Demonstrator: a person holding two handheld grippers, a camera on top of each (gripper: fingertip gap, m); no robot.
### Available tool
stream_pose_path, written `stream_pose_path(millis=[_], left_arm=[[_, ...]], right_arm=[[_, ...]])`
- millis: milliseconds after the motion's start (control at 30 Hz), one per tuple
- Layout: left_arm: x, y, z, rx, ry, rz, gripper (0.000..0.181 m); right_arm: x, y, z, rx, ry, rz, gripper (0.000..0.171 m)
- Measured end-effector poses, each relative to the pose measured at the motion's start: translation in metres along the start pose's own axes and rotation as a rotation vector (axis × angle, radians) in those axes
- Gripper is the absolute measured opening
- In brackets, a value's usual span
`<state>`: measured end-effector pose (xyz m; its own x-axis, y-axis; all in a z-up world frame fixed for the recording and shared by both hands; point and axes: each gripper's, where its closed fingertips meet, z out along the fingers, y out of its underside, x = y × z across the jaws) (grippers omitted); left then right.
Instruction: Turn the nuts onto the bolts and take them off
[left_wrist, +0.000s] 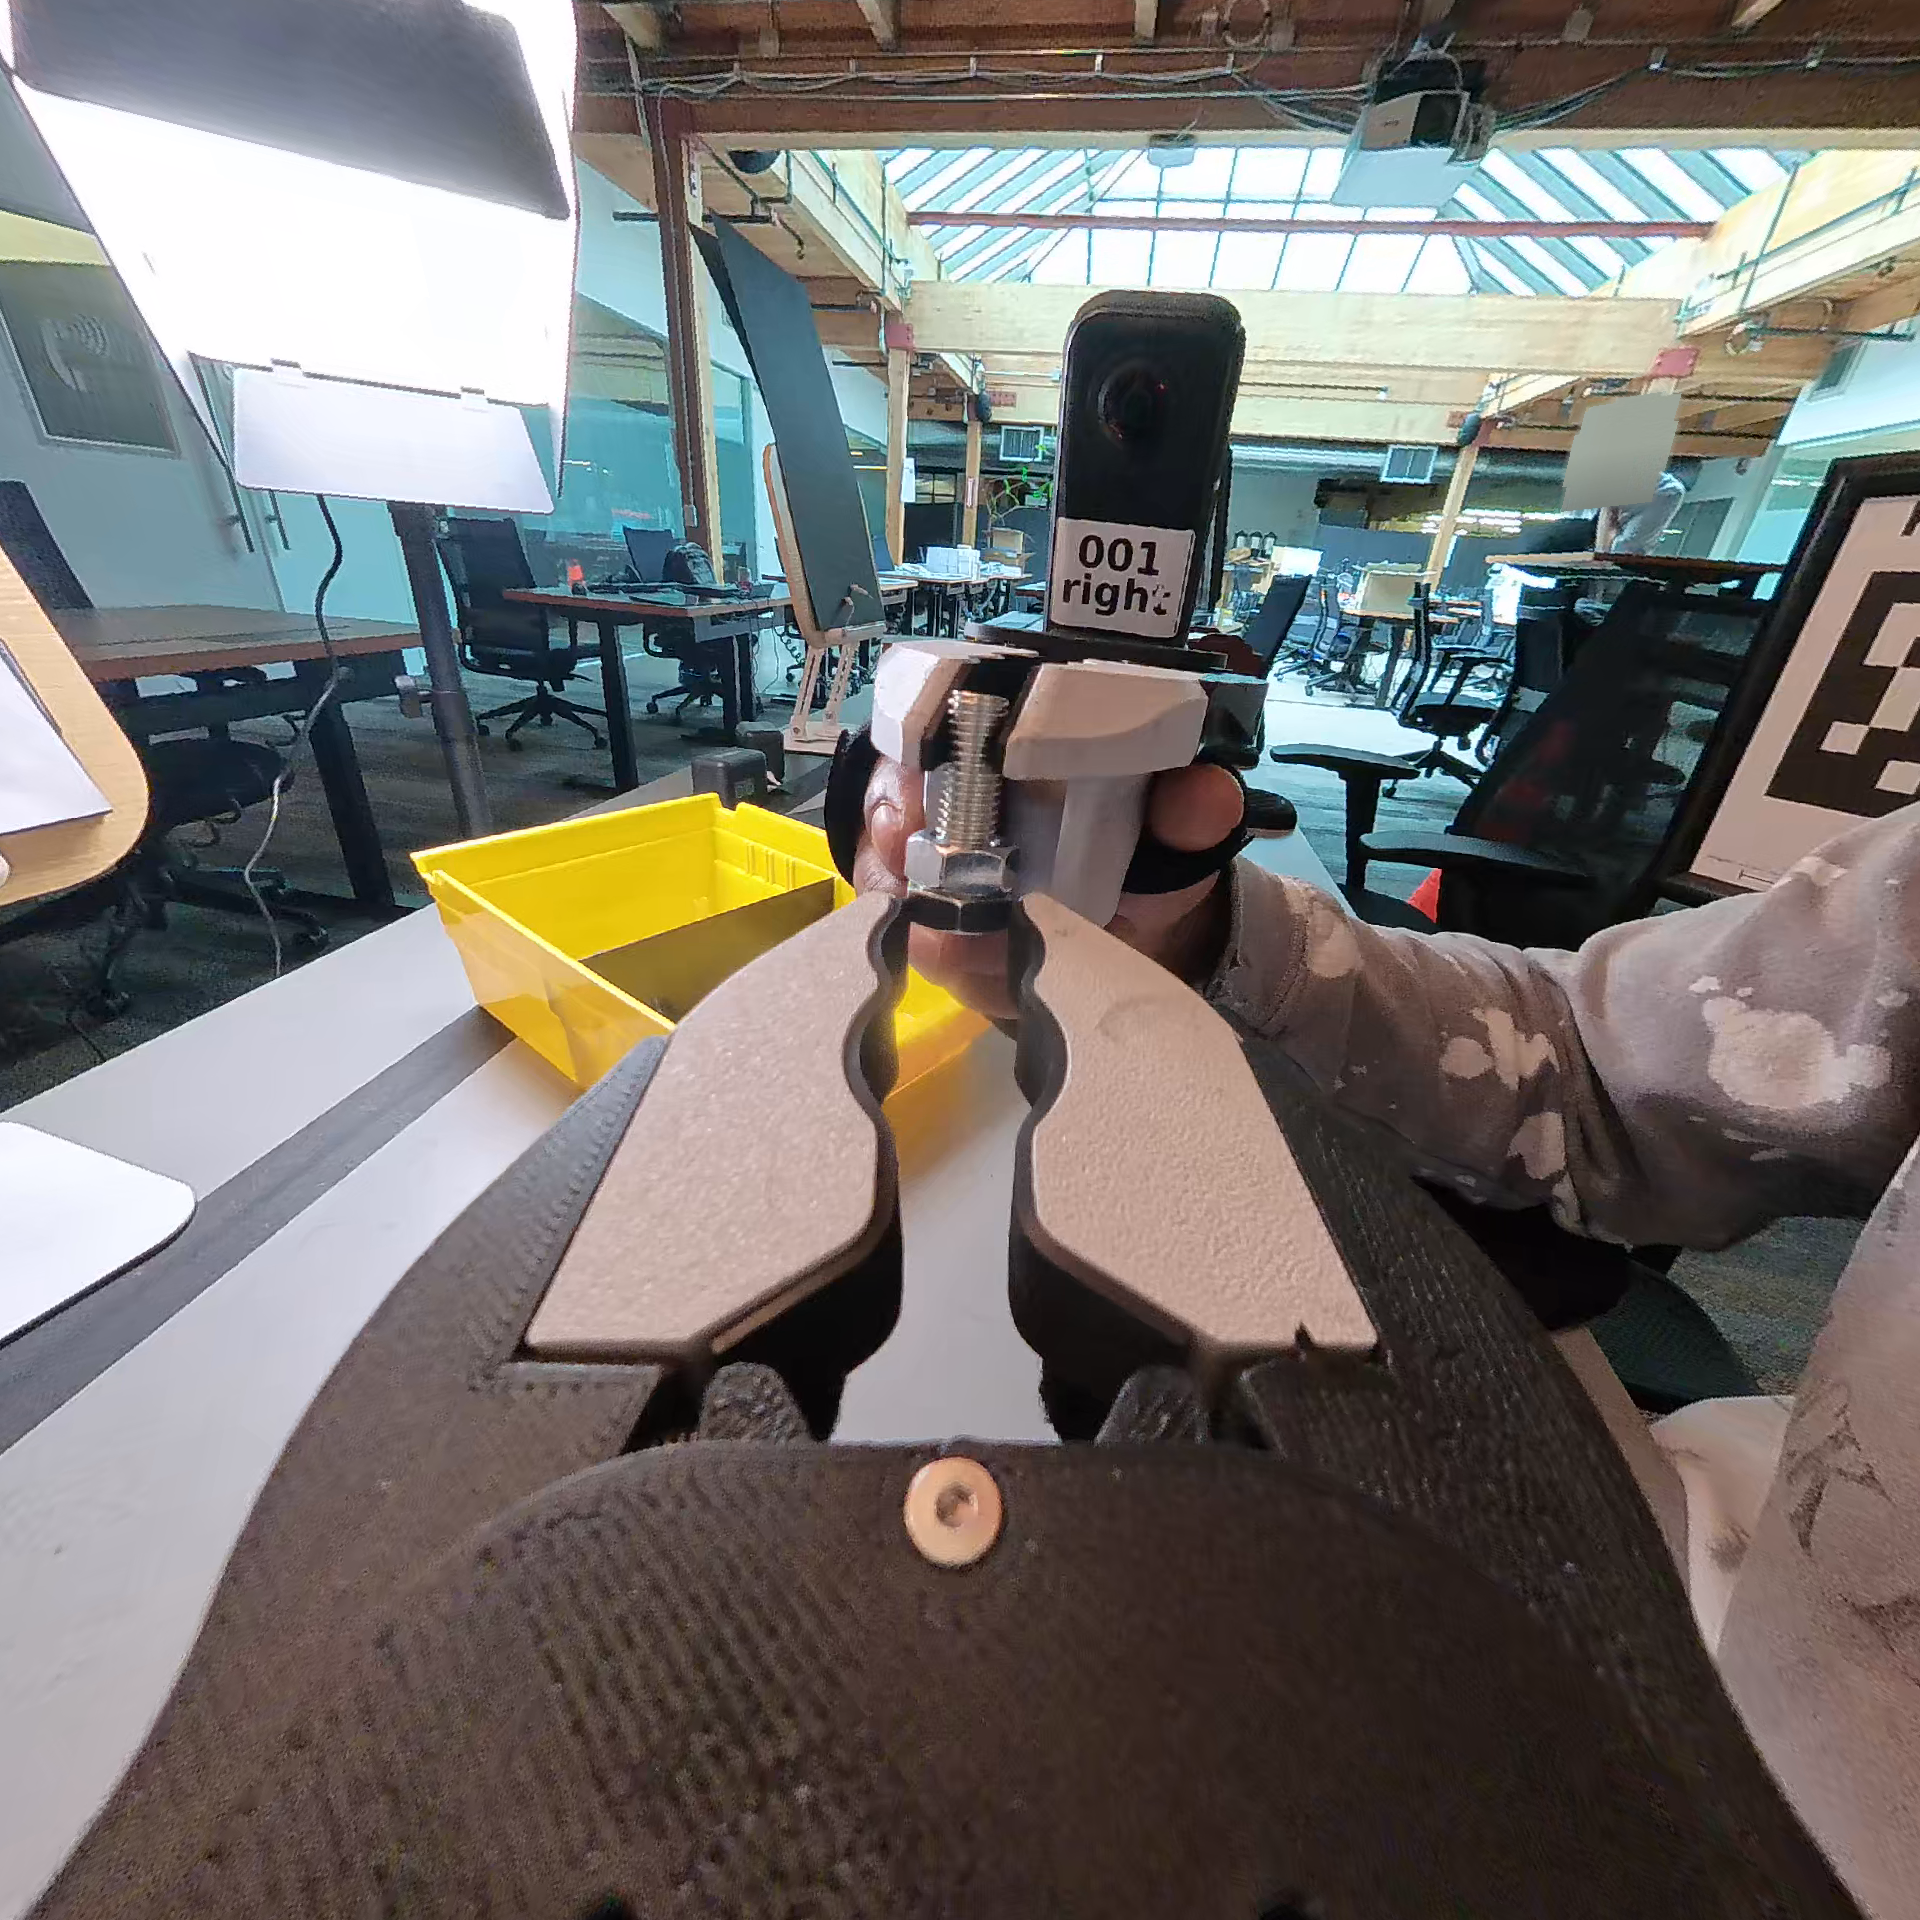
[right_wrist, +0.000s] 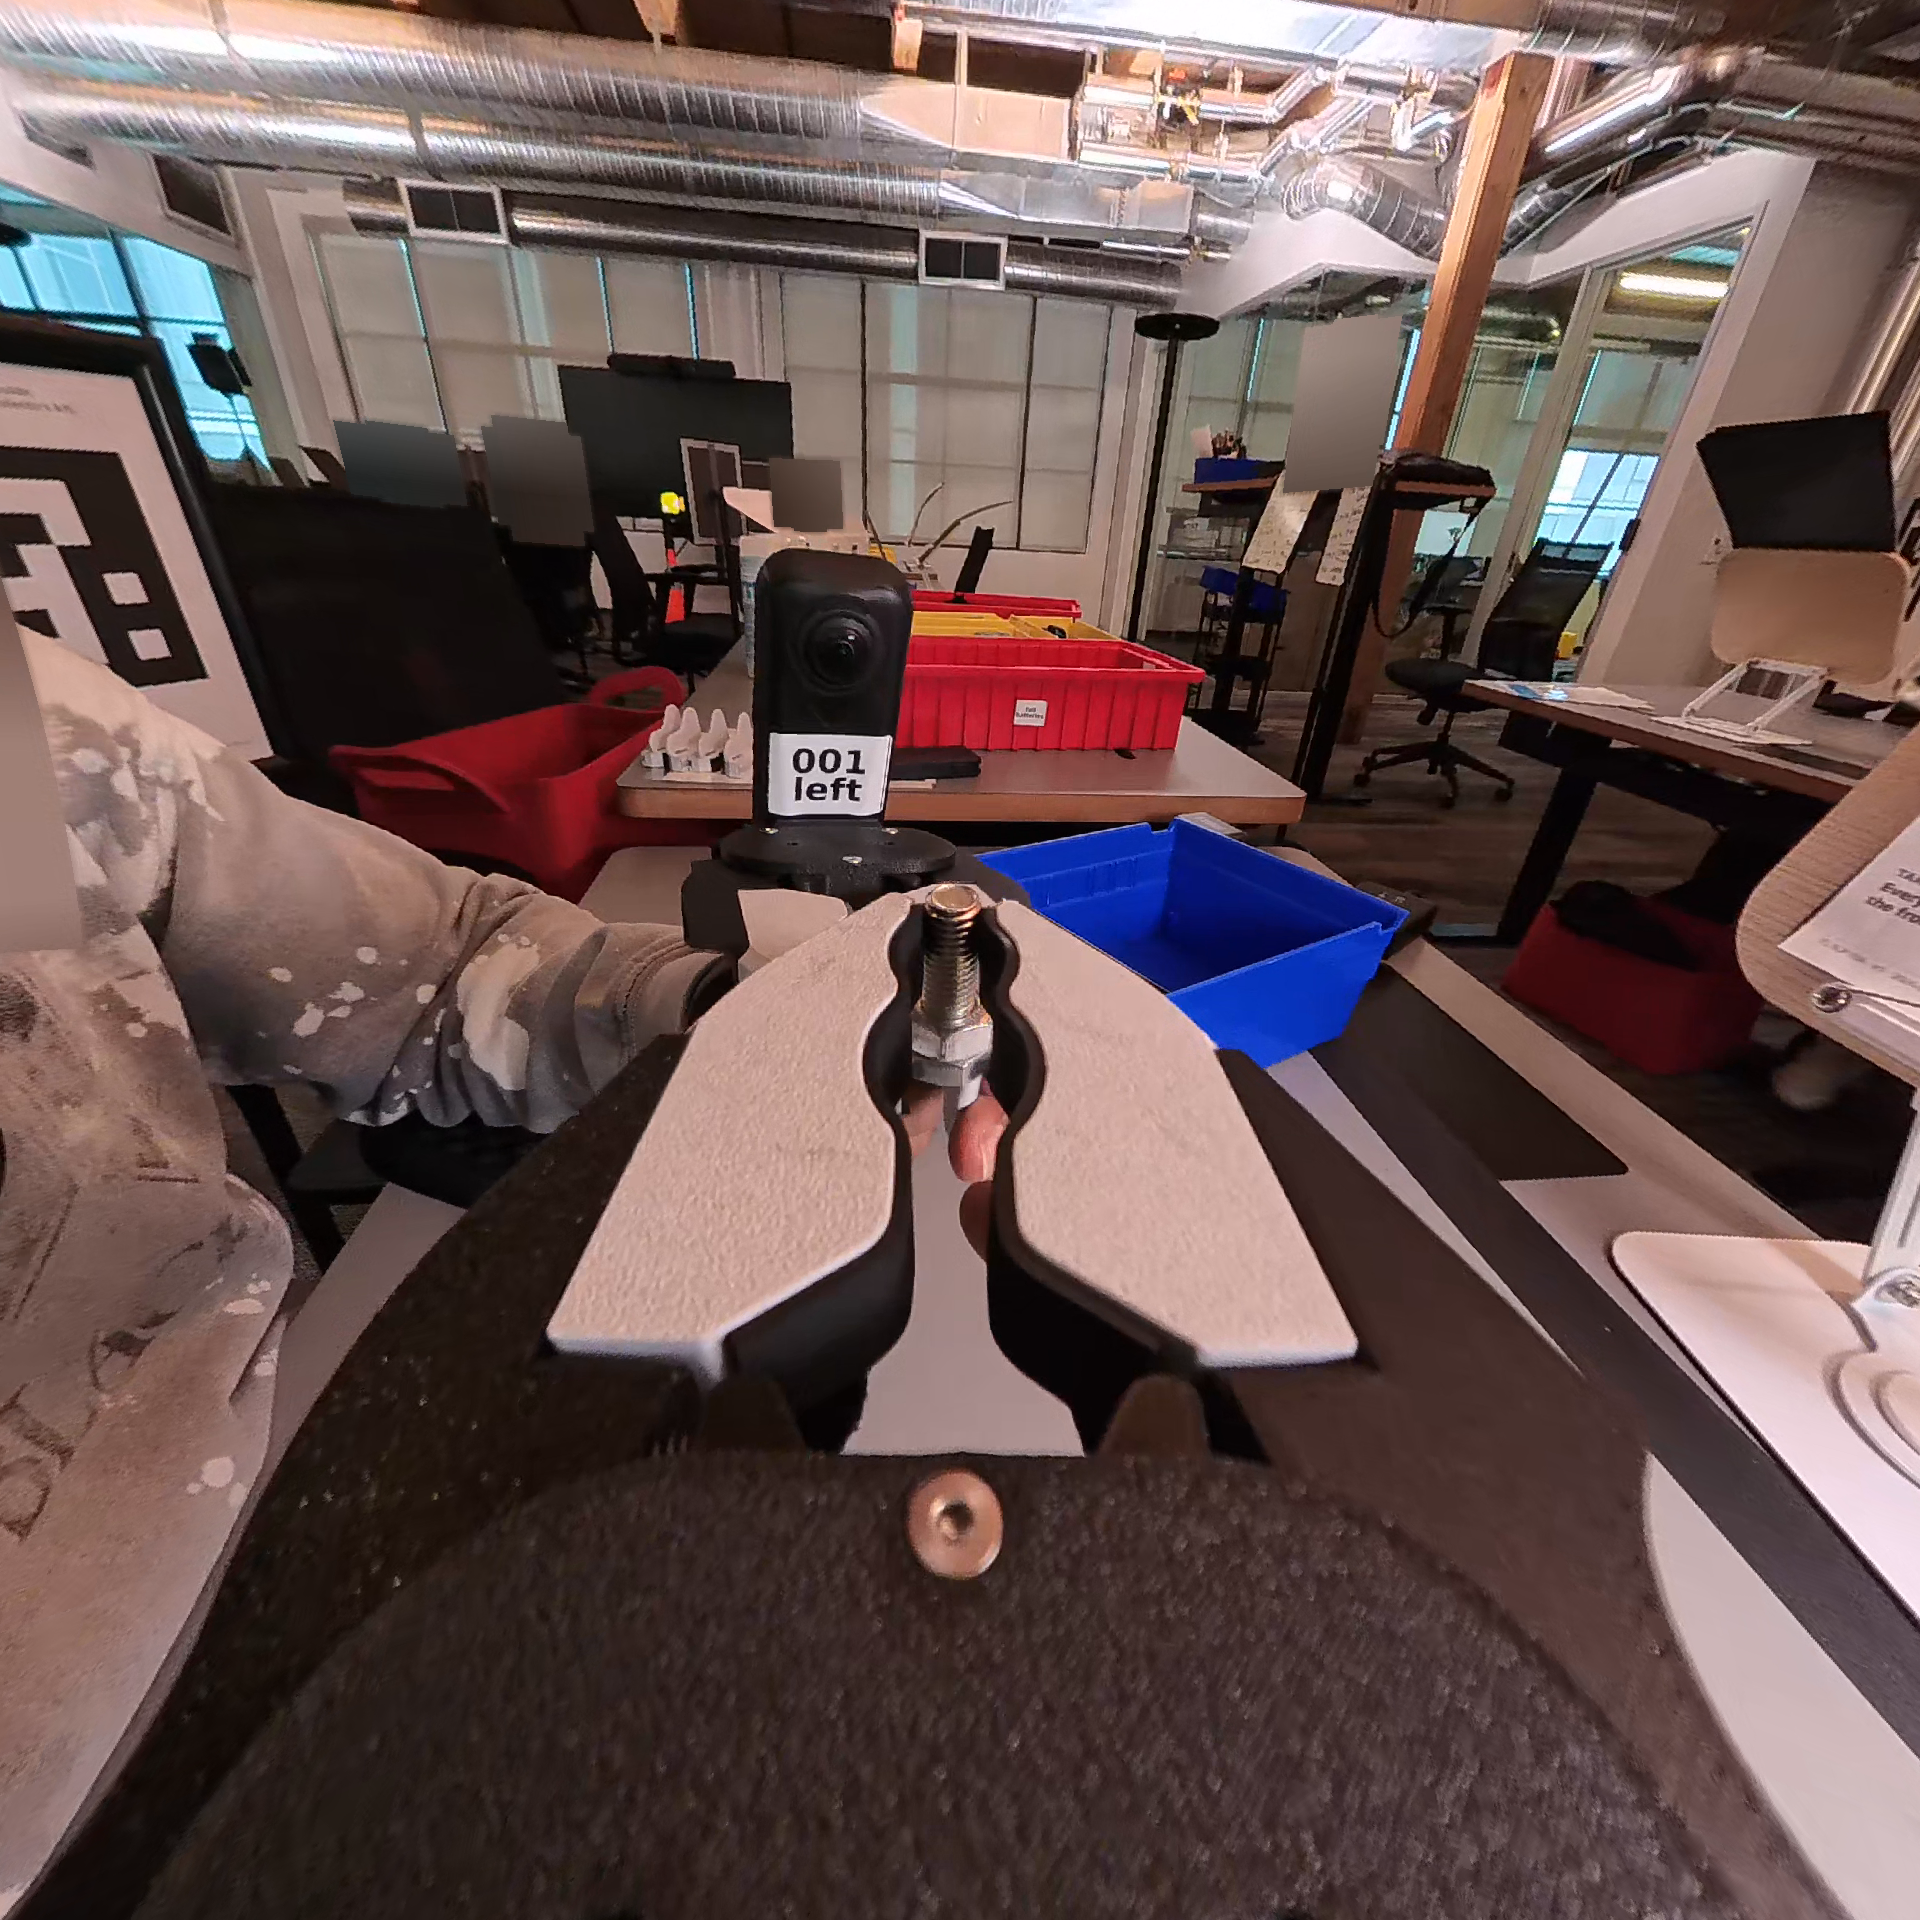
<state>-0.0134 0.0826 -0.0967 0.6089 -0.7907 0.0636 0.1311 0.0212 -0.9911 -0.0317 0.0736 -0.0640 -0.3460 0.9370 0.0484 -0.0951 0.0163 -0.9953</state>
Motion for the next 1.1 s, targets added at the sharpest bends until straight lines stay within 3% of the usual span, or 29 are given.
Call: stream_pose_path(millis=[300, 600, 733, 833, 1100], left_arm=[[0.001, -0.002, -0.001, 0.088, 0.010, -0.055, 0.018], [-0.012, -0.005, -0.007, 0.171, -0.058, -0.098, 0.018], [-0.008, -0.009, -0.009, 0.180, -0.043, -0.076, 0.018], [-0.005, -0.018, -0.013, 0.196, -0.020, -0.060, 0.018], [-0.007, -0.014, -0.011, 0.180, -0.040, -0.059, 0.018]], right_arm=[[0.001, 0.000, 0.001, -0.013, 0.017, 0.018, 0.010], [0.011, 0.010, 0.003, -0.034, 0.055, 0.080, 0.032], [0.014, 0.013, 0.003, -0.040, 0.063, 0.049, 0.034], [0.038, 0.003, -0.014, 0.022, 0.206, 0.014, 0.007], [0.011, 0.006, 0.007, -0.018, 0.098, 0.015, 0.032]])
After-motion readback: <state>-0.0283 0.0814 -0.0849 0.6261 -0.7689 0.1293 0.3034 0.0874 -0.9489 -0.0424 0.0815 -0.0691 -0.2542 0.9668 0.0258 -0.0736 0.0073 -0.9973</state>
